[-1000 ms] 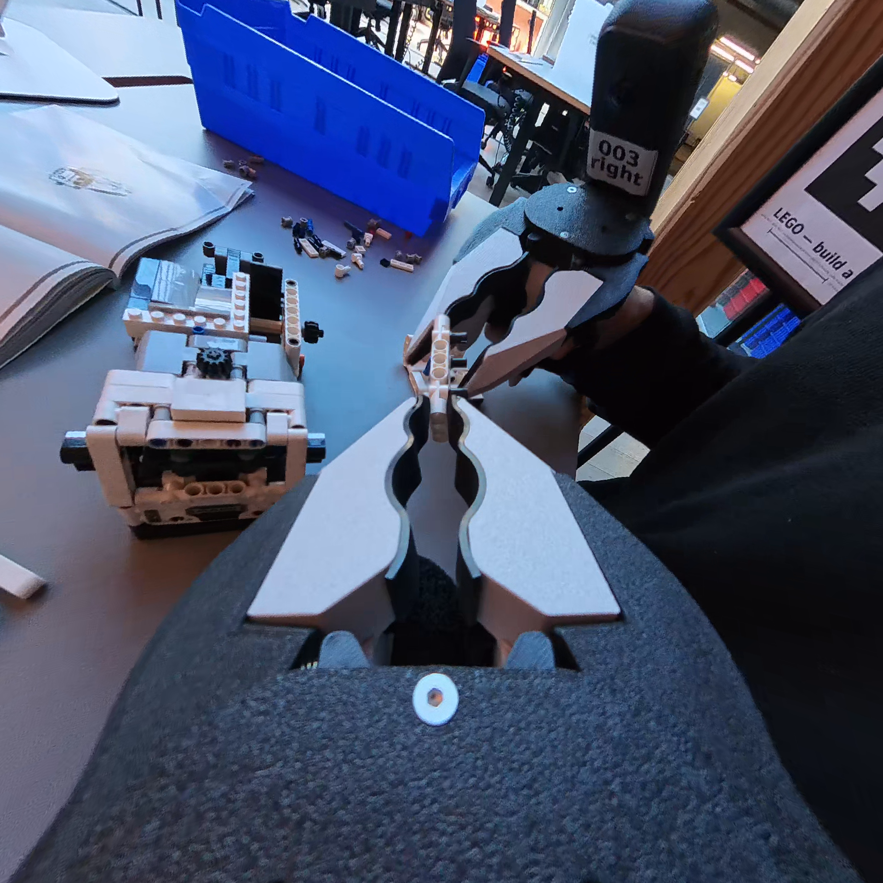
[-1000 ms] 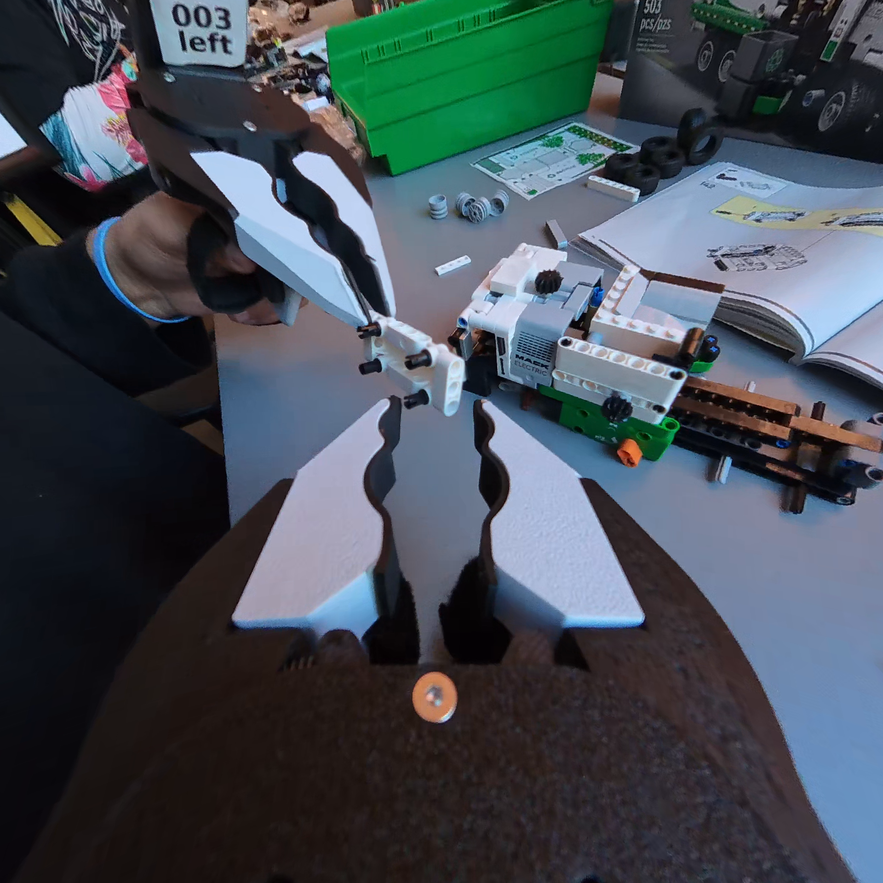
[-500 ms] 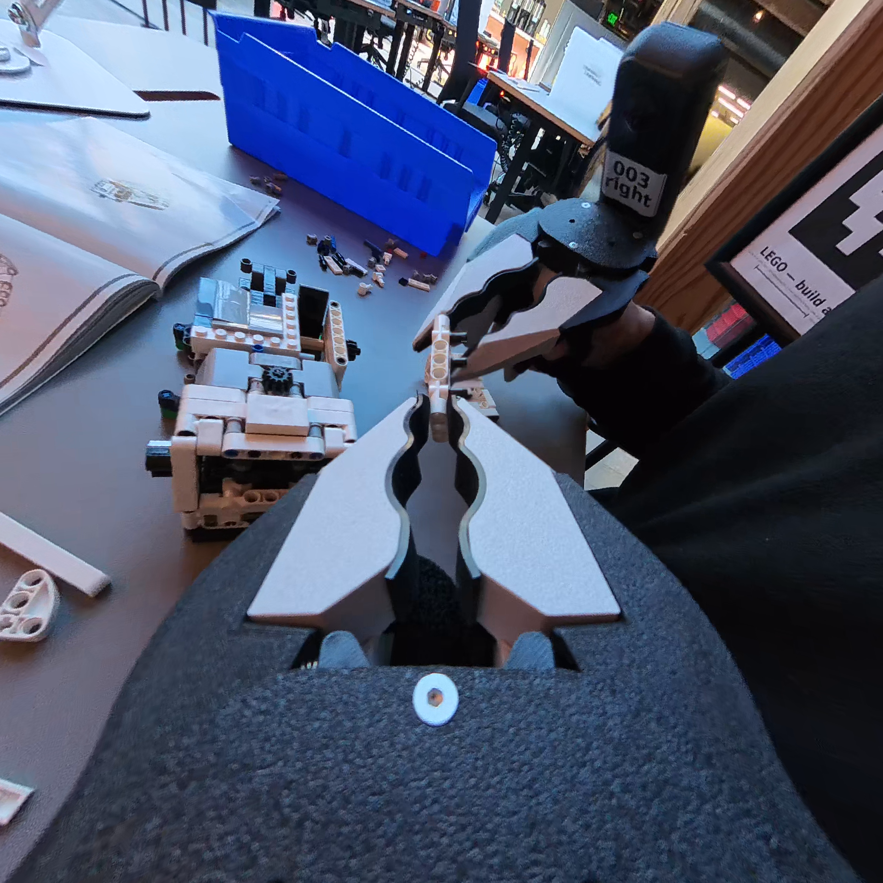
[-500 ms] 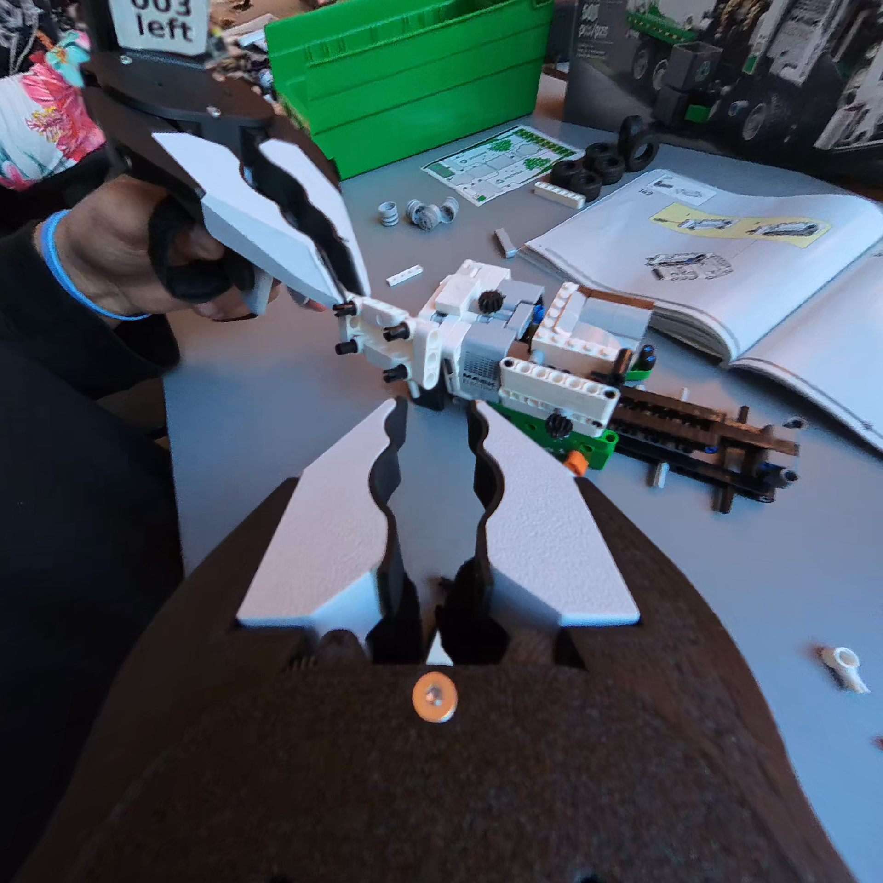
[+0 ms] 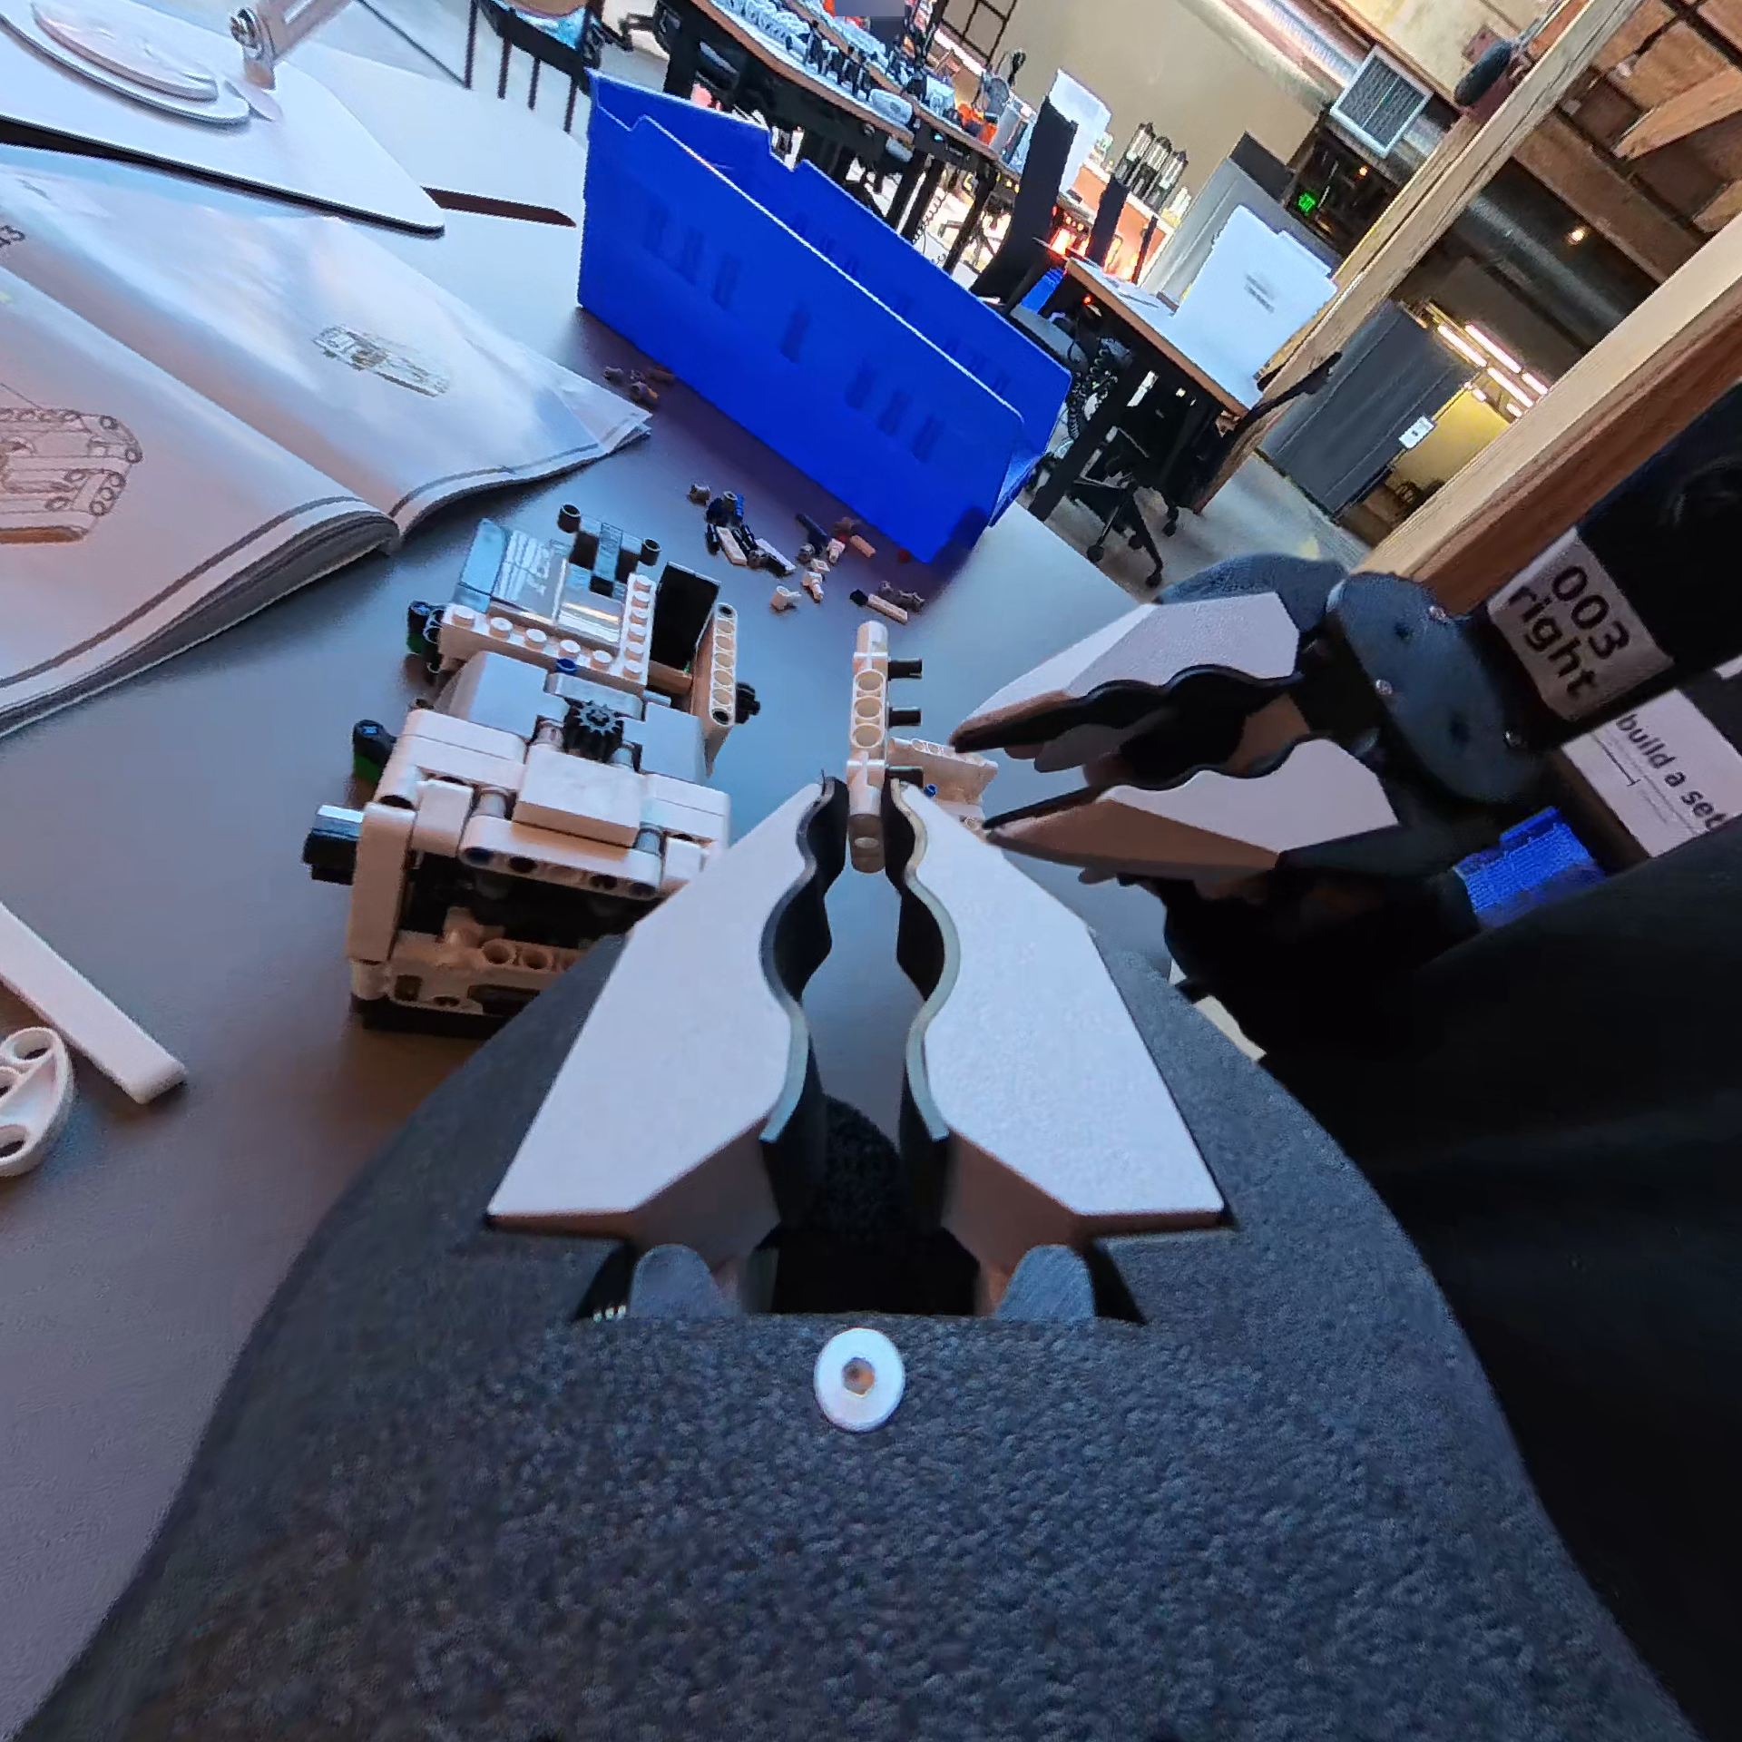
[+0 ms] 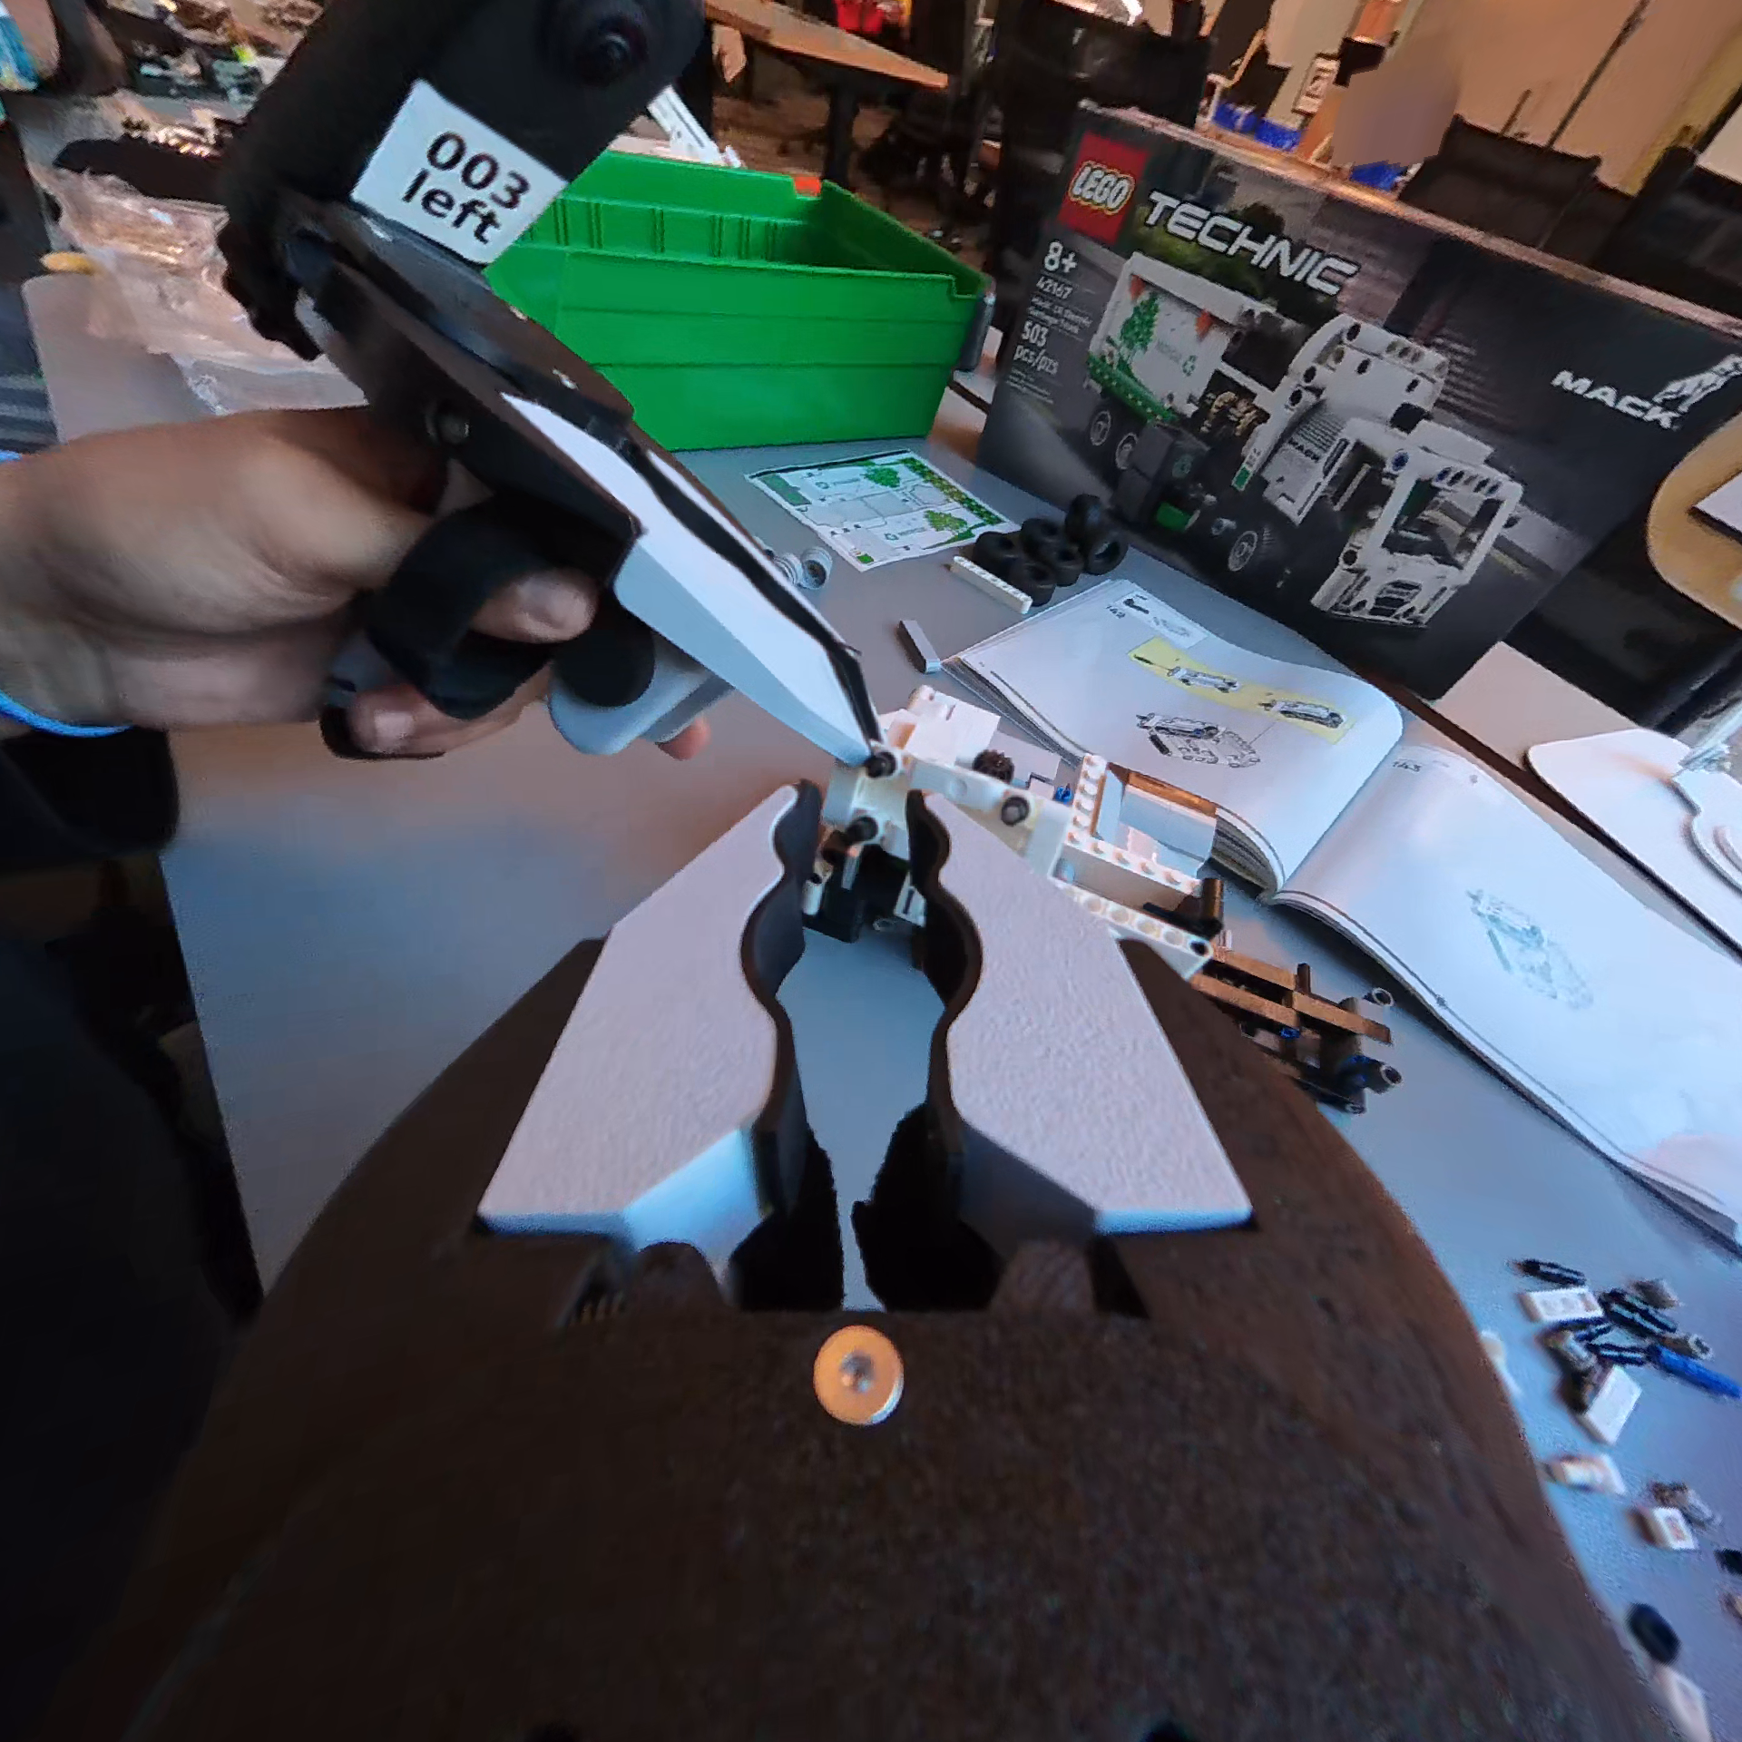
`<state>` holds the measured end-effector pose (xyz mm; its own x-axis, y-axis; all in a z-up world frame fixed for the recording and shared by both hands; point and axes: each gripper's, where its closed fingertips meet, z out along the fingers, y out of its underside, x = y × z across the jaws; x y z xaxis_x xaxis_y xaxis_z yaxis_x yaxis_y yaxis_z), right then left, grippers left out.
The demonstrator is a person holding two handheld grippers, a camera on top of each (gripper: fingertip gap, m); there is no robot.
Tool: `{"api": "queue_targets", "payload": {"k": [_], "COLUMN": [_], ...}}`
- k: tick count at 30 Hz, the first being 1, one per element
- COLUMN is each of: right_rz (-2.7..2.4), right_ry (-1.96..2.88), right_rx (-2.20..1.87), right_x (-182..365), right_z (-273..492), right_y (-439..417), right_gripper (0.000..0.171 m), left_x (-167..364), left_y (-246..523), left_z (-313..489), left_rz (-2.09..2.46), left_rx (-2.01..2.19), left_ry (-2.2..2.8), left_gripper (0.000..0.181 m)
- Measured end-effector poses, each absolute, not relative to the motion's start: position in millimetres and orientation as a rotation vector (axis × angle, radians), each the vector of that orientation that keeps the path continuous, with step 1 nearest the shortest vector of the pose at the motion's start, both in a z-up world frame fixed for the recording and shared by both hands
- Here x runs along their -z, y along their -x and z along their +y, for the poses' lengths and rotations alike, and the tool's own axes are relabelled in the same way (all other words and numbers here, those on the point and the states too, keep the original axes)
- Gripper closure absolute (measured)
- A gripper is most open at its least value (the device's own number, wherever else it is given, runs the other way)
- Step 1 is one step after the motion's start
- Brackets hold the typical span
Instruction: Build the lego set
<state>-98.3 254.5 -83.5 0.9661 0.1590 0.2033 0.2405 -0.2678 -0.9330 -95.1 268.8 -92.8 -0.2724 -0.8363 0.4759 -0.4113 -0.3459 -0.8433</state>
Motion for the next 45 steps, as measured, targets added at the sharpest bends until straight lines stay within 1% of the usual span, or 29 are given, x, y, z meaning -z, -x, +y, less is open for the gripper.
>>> {"api": "queue_targets", "payload": {"k": [6, 8, 15, 21, 27, 29, 30, 31, 32, 33, 37, 39, 45], "right_rz": [-0.289, -0.305, -0.335, -0.327, -0.279, -0.260, -0.259, -0.270, -0.284, -0.309, -0.393, -0.420, -0.448], "right_ry": [1.854, 1.849, 1.844, 1.826, 1.825, 1.834, 1.839, 1.843, 1.841, 1.836, 1.858, 1.858, 1.841], "right_rx": [0.199, 0.216, 0.243, 0.288, 0.269, 0.207, 0.188, 0.190, 0.215, 0.242, 0.345, 0.378, 0.432], "right_x": [88.6, 88.0, 88.9, 88.7, 87.9, 88.6, 89.3, 90.0, 89.7, 89.5, 94.7, 96.2, 97.9], "right_z": [253.5, 251.0, 246.5, 247.3, 248.4, 249.4, 250.0, 250.6, 250.9, 251.2, 252.6, 252.9, 252.3], "right_y": [96.9, 96.6, 98.2, 96.6, 94.6, 97.5, 98.8, 99.7, 99.3, 100.1, 100.7, 100.9, 99.7], "right_gripper": [0.155, 0.159, 0.167, 0.171, 0.171, 0.171, 0.169, 0.161, 0.156, 0.156, 0.158, 0.162, 0.167], "left_x": [94.2, 95.3, 96.3, 97.2, 91.3, 91.0, 91.0, 91.5, 92.4, 93.0, 95.0, 97.4, 98.7], "left_y": [93.8, 94.3, 96.2, 95.5, 95.8, 96.8, 97.2, 97.4, 97.6, 97.6, 98.3, 99.2, 100.4], "left_z": [254.6, 250.9, 245.4, 247.5, 263.5, 263.6, 262.7, 261.2, 259.7, 258.4, 252.6, 249.9, 250.1], "left_rz": [1.593, 1.617, 1.677, 1.671, 1.588, 1.588, 1.590, 1.597, 1.604, 1.611, 1.656, 1.694, 1.732], "left_rx": [1.554, 1.521, 1.431, 1.403, 1.363, 1.370, 1.373, 1.377, 1.377, 1.375, 1.361, 1.330, 1.241], "left_ry": [1.584, 1.574, 1.544, 1.552, 1.573, 1.572, 1.571, 1.570, 1.570, 1.569, 1.557, 1.546, 1.520], "left_gripper": [0.175, 0.175, 0.175, 0.175, 0.175, 0.175, 0.175, 0.175, 0.175, 0.175, 0.175, 0.175, 0.175]}}
